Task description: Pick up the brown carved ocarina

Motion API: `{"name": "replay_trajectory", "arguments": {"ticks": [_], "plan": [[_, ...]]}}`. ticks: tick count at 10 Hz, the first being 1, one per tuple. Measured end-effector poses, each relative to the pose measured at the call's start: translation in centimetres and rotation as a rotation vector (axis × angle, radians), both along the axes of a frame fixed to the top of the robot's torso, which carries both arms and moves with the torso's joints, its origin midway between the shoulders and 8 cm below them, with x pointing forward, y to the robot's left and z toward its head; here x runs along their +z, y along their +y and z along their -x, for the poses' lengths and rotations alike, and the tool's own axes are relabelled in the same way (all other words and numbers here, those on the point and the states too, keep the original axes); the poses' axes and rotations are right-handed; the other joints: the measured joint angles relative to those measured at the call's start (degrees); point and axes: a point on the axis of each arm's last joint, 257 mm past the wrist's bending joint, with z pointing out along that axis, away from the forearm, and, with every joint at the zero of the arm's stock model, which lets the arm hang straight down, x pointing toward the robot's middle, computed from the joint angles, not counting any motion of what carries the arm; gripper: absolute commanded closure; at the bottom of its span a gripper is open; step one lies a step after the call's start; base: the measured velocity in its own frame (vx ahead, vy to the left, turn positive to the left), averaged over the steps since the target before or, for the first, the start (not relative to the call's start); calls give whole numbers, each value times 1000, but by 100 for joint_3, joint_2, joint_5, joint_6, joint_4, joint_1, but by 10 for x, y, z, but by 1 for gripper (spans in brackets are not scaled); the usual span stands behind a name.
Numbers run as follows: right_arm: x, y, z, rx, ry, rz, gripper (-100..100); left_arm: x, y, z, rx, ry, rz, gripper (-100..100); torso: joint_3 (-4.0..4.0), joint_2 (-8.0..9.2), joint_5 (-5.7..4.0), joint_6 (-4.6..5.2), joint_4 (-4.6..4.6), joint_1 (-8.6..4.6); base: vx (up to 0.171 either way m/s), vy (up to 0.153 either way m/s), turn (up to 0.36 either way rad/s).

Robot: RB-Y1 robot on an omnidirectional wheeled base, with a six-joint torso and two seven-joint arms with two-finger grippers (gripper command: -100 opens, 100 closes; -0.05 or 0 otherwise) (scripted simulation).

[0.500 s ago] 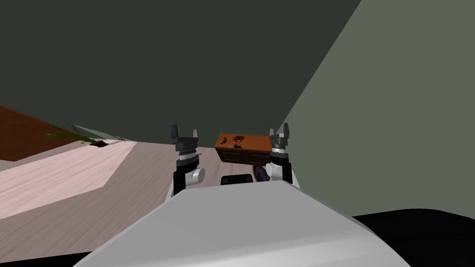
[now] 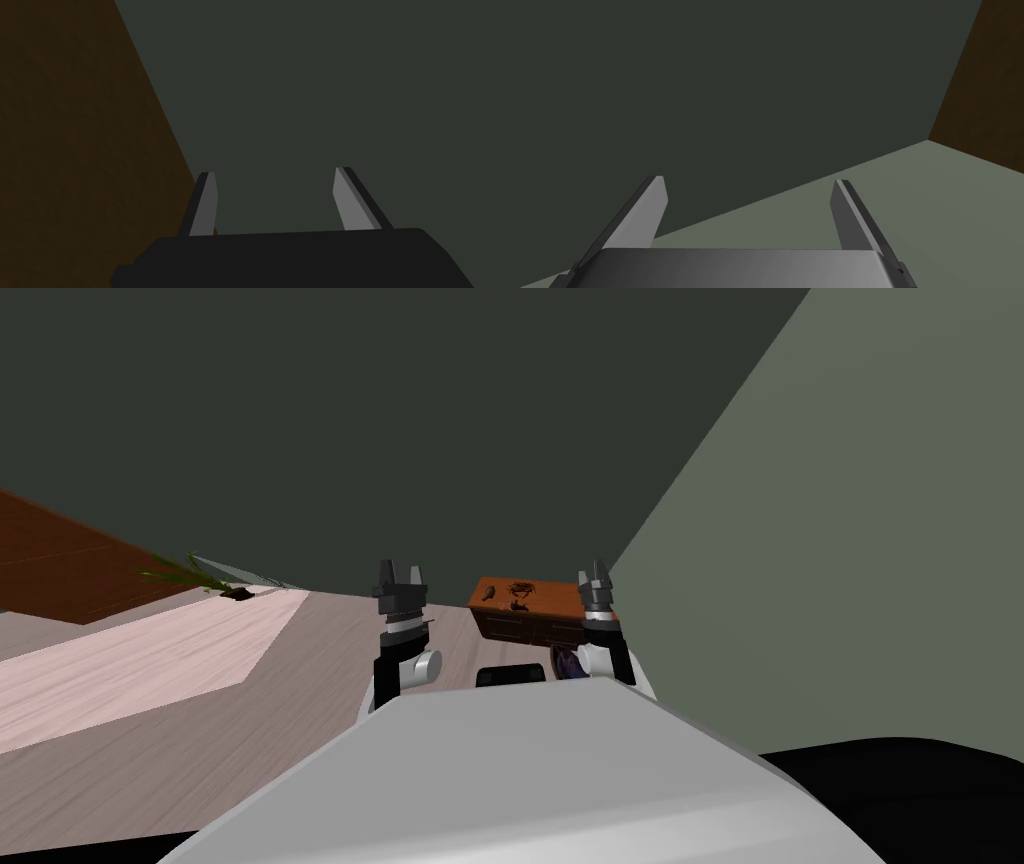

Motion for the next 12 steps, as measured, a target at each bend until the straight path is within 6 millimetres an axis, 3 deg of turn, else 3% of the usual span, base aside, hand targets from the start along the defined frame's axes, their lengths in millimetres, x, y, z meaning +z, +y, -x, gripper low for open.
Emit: {"name": "replay_trajectory", "arguments": {"ticks": [12], "plan": [[-130,-6,-18,-112,343,466,-100,0,0,0,0,0,0,0,1,2,-1,0,0,-7,66,75,122]]}}
